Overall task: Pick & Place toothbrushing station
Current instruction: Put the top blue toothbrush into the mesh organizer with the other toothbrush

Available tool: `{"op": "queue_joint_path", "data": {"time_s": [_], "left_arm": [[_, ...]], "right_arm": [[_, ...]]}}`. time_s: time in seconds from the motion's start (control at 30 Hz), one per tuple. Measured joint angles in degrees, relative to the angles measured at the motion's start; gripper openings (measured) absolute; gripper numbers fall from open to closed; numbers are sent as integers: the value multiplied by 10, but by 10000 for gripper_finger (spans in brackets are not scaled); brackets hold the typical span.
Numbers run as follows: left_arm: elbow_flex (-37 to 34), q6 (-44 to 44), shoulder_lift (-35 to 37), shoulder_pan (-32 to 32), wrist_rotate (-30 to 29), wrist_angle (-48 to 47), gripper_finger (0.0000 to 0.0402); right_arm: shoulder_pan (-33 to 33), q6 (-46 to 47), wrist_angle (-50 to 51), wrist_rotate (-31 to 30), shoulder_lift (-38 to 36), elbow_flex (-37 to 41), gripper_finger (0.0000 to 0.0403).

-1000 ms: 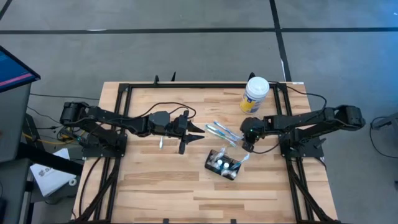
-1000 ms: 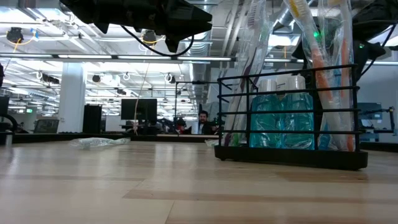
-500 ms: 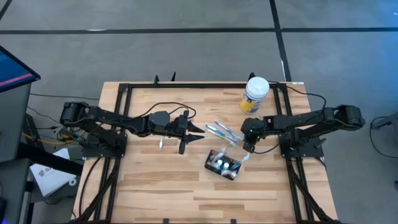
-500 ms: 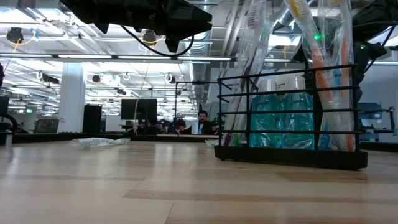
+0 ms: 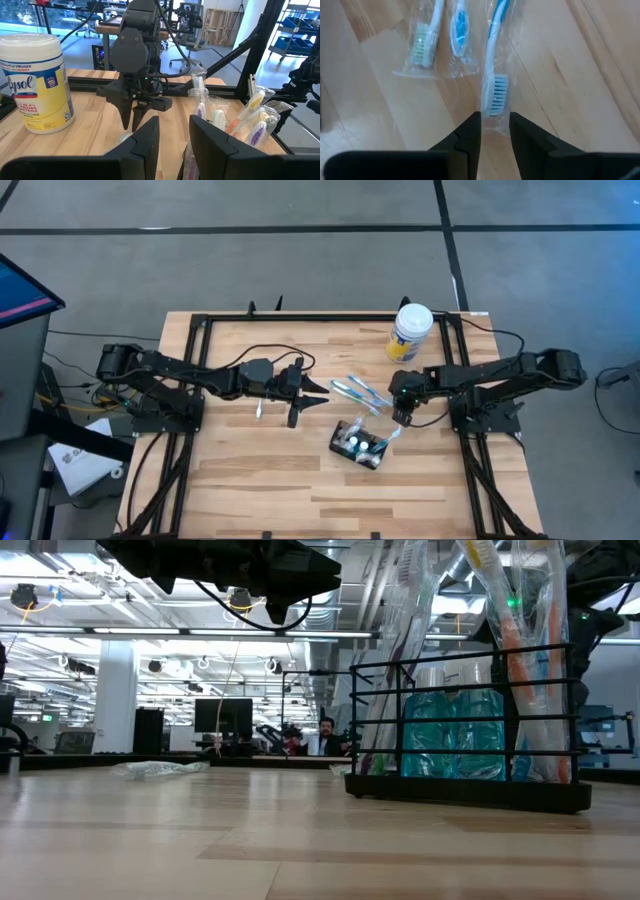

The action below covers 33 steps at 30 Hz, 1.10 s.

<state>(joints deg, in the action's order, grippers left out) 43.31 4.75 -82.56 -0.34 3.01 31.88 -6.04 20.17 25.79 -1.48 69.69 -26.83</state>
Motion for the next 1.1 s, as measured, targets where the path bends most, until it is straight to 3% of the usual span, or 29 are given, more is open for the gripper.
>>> {"op": "queue_joint_path", "data": {"time_s": [0.27, 0.53, 1.1], "left_arm": [[0, 0, 0, 0, 0, 0, 100], [0, 0, 0, 1, 0, 0, 100], [0, 0, 0, 1, -15, 0, 100]], "right_arm": [[0, -11, 15, 0, 0, 0, 8], [14, -13, 41, -1, 0, -19, 1], [76, -56, 260, -84, 0, -237, 0]]}}
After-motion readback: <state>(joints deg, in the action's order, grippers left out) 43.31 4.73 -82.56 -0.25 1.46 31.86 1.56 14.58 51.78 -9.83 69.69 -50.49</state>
